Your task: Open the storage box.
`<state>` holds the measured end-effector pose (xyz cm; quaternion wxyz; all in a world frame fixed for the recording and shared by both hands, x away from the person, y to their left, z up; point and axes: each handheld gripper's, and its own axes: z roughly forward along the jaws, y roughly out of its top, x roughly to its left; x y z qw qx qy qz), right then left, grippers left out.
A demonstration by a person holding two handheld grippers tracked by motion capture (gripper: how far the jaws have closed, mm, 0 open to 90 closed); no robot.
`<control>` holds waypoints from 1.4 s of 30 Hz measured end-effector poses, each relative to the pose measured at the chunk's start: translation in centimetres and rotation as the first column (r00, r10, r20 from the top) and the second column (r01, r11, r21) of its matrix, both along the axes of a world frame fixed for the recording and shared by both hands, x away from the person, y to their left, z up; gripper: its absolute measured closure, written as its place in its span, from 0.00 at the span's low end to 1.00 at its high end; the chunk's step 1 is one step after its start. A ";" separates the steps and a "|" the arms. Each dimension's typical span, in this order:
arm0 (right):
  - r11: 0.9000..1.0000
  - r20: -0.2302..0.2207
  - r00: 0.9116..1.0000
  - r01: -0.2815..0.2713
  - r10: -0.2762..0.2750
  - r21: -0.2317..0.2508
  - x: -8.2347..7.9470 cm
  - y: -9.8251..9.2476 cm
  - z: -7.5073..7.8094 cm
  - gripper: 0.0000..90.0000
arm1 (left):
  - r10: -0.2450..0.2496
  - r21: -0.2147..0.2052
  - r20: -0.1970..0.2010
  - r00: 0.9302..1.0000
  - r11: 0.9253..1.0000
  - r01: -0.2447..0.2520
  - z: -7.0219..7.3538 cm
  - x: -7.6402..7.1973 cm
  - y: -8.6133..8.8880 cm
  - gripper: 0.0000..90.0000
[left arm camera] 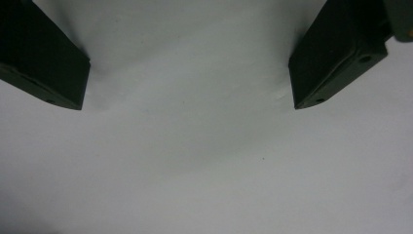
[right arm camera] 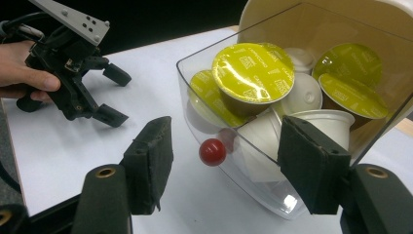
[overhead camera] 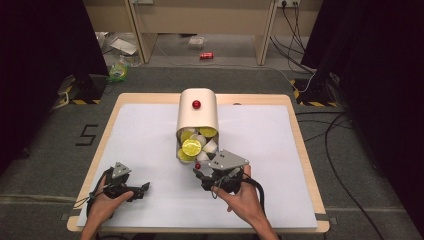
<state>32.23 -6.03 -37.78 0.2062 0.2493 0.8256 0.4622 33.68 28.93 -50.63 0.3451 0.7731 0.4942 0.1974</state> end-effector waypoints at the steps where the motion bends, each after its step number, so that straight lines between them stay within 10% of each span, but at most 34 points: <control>1: 1.000 0.004 1.000 -0.001 0.001 -0.005 -0.1 0.0 0.0 0.42 | 0.000 0.000 0.000 1.000 1.000 0.000 0.0 0.0 0.0 0.01; 42: 0.999 -0.056 0.998 -0.032 0.030 -0.038 -1.3 0.0 0.0 0.41 | -0.001 -0.001 -0.001 1.000 1.000 0.001 0.0 0.0 0.0 0.01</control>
